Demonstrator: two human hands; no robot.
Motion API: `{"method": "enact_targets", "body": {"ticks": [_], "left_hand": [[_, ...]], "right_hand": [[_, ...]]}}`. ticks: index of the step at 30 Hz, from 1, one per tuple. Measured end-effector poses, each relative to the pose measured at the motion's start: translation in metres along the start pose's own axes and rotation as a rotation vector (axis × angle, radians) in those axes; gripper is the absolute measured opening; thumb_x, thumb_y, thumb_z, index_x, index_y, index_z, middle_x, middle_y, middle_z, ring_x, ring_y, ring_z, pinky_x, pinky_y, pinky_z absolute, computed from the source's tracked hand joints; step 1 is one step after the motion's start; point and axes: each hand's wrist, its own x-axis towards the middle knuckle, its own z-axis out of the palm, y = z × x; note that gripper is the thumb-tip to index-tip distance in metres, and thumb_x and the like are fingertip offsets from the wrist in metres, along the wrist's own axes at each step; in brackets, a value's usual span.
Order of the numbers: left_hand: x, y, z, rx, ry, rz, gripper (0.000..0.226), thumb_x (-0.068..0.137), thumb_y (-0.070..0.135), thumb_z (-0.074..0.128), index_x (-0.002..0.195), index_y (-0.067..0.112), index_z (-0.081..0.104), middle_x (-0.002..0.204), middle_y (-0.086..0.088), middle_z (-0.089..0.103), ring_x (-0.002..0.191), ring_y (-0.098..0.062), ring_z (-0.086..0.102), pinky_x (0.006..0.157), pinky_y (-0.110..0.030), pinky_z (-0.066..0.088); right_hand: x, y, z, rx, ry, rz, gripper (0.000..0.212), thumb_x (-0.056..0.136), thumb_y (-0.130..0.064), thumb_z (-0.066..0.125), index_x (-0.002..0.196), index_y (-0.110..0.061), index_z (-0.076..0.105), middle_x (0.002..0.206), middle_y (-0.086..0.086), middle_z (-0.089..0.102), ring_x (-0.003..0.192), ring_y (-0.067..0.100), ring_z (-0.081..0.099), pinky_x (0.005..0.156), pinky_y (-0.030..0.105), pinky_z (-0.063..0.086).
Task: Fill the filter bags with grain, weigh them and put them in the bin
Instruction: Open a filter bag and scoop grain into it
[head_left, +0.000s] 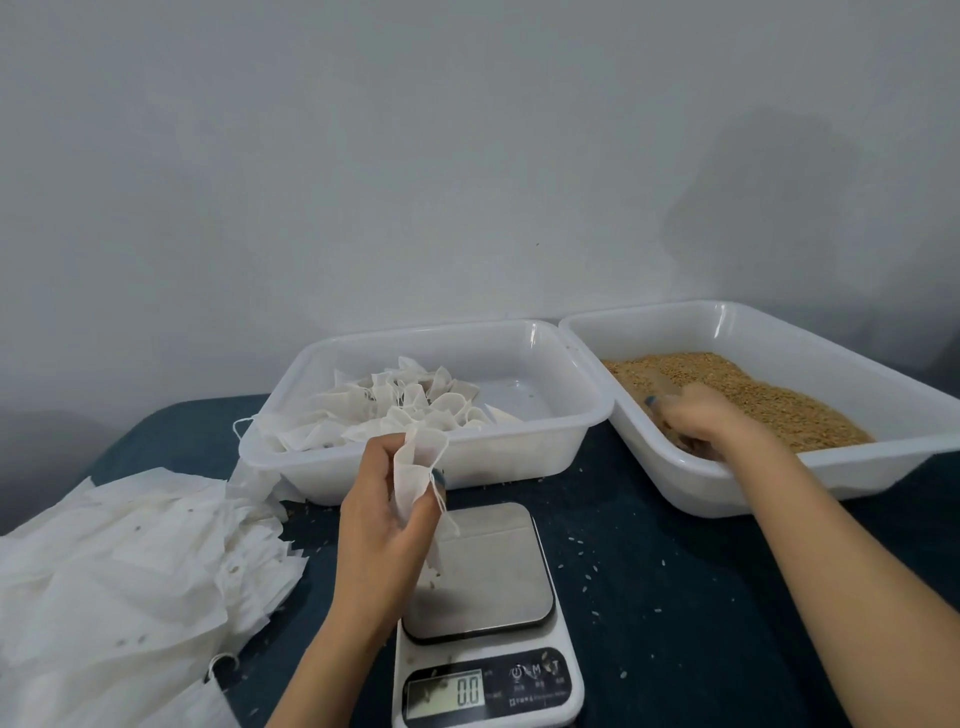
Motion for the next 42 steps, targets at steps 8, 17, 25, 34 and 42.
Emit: {"method": "enact_targets", "body": {"ticks": [8,17,25,34,42], "left_hand": [[0.002,0.001,-0.005,-0.104,-0.166,-0.201,0.024,0.079,0.037,0.06,0.102,0.033,0.06,0.093,0.008,0.067,0.083,-0.016,0.063,0.067,-0.021,0.052],[0.003,-0.016,-0.013,0.067,-0.299,-0.258,0.024,0.075,0.034,0.066,0.09,0.04,0.049,0.08,0.015,0.061,0.069,-0.003,0.056,0.066,-0.032,0.054],[0.003,-0.024,-0.018,0.221,-0.287,-0.26,0.034,0.069,0.037,0.065,0.099,0.04,0.049,0.092,0.013,0.069,0.075,-0.01,0.067,0.069,-0.045,0.059],[0.003,-0.024,-0.024,0.322,-0.213,-0.239,0.041,0.062,0.047,0.06,0.101,0.039,0.047,0.088,0.019,0.068,0.073,-0.009,0.066,0.07,-0.046,0.057],[0.004,-0.025,-0.024,0.374,-0.265,-0.186,0.033,0.068,0.044,0.059,0.098,0.036,0.049,0.081,0.017,0.068,0.07,-0.006,0.065,0.062,-0.035,0.054]], "right_hand": [[-0.01,-0.004,-0.005,-0.016,0.262,-0.257,0.022,0.098,-0.041,0.044,0.088,-0.024,0.054,0.074,-0.004,0.063,0.063,0.016,0.059,0.055,0.03,0.038],[-0.039,-0.024,-0.003,-0.036,0.301,-0.674,0.026,0.096,-0.048,0.051,0.104,-0.028,0.066,0.096,-0.011,0.06,0.081,0.008,0.056,0.065,0.03,0.039],[-0.064,-0.044,0.008,-0.037,0.087,-0.979,0.024,0.086,-0.038,0.069,0.111,-0.038,0.067,0.095,-0.033,0.058,0.094,-0.006,0.054,0.088,0.031,0.043],[-0.073,-0.045,0.001,-0.201,0.16,-1.05,0.028,0.085,-0.043,0.067,0.113,-0.044,0.066,0.102,-0.028,0.061,0.105,0.001,0.043,0.114,0.038,0.013],[-0.097,-0.064,0.0,-0.386,0.232,-1.128,0.038,0.084,-0.055,0.05,0.117,-0.044,0.065,0.106,-0.018,0.063,0.118,0.01,0.044,0.113,0.04,0.004]]}}
